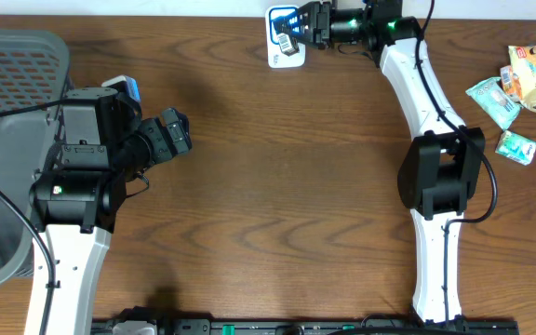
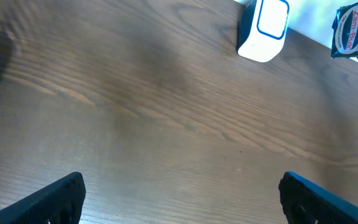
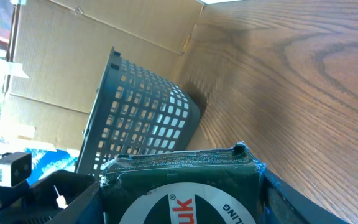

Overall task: Scan the item barcode
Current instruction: 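Hold the Zam-Buk tin's barcode against the white scanner, then carry the Zam-Buk tin to the top right corner and release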

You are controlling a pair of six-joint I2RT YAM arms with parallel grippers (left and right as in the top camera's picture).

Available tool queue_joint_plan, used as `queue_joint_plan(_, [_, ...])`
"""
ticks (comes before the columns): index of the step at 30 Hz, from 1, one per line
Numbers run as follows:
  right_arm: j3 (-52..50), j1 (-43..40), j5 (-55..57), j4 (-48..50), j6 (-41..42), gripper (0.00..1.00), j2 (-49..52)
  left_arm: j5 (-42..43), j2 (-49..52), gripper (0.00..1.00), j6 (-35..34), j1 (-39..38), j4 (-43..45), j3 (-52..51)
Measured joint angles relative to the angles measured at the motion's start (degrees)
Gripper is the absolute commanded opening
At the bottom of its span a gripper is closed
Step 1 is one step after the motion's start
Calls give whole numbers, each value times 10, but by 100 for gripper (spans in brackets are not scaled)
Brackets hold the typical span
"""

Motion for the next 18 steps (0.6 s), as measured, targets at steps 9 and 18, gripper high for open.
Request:
queue_joint_plan(9, [0,0,-9,9,-28,53,0,0,0,98,0,0,0,0])
queue_joint_plan(18, [0,0,89,-63,-73,48,0,0,0,98,0,0,0,0])
